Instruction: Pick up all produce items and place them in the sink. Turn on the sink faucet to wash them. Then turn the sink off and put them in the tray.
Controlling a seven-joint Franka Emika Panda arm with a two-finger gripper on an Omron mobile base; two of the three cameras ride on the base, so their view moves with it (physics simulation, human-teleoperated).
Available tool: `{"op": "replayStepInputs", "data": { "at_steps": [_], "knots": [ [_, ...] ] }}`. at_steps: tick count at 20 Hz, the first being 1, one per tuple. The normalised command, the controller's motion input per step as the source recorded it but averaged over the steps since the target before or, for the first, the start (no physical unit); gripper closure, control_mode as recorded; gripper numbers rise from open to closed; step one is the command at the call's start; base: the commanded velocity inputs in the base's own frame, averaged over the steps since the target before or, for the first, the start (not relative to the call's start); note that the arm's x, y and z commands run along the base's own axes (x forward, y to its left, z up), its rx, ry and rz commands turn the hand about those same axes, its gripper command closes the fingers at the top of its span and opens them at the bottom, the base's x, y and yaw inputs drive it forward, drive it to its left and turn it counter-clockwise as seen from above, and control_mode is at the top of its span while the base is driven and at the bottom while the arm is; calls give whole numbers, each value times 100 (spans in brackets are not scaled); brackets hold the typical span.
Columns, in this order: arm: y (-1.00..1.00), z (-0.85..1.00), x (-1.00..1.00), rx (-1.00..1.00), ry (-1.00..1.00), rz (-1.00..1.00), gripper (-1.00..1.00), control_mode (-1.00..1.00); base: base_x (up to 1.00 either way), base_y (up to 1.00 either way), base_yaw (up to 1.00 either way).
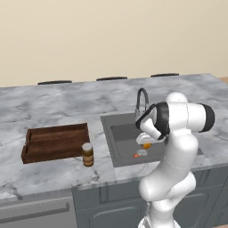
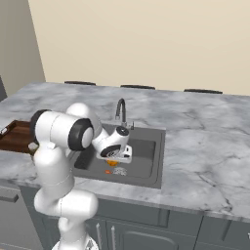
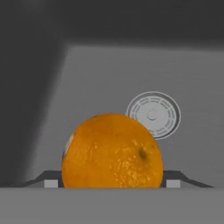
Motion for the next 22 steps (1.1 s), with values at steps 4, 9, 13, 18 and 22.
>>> {"op": "replayStepInputs", "data": {
  "at_steps": [4,9,13,18,22],
  "knots": [
    [0,-28,24,0,0,0,100,-100,0,0,0],
    [0,-29,23,0,0,0,100,-100,0,0,0],
    [0,-28,23,0,0,0,100,-100,0,0,0],
    [0,-30,25,0,0,0,100,-100,0,0,0],
    [0,-33,25,0,0,0,100,-100,0,0,0]
  ]
}}
